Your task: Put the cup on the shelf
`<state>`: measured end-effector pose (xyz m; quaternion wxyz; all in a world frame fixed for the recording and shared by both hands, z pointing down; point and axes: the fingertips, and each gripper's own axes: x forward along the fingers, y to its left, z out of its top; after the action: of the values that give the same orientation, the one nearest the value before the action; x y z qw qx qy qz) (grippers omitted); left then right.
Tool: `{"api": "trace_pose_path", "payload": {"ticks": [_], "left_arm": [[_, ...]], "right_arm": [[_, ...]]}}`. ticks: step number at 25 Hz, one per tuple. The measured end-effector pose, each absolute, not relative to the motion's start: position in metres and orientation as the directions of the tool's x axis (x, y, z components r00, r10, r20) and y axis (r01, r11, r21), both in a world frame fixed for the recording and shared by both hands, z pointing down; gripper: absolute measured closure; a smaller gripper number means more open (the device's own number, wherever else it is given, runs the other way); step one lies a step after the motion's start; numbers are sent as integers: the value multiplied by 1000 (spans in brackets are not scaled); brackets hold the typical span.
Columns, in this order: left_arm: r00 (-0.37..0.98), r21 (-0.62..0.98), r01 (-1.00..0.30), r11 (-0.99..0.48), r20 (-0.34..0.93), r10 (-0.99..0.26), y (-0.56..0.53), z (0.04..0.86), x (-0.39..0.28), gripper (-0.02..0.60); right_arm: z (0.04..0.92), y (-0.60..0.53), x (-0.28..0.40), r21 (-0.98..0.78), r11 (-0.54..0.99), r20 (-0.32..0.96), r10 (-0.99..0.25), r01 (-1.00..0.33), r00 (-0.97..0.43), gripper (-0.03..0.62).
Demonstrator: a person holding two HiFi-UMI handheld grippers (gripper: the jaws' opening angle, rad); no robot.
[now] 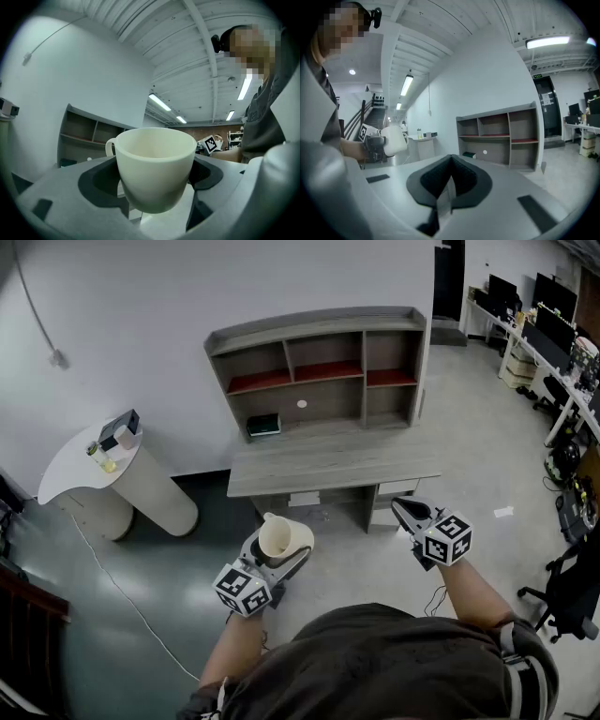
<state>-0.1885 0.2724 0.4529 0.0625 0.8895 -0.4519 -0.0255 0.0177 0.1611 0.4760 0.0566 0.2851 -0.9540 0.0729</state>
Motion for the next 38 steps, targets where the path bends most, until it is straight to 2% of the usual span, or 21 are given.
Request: {"api": "trace_pose_path", "payload": {"ticks": [18,38], "left_arm": [[602,140,-792,-594,18,-798,251,448,-170,181],[591,168,-793,-585,-19,-806,214,446,-35,181]], "right_arm": [[468,143,37,-128,821,129,-542,-556,-830,603],[472,111,178,-107,829,147,-534,-550,-833,602]]}}
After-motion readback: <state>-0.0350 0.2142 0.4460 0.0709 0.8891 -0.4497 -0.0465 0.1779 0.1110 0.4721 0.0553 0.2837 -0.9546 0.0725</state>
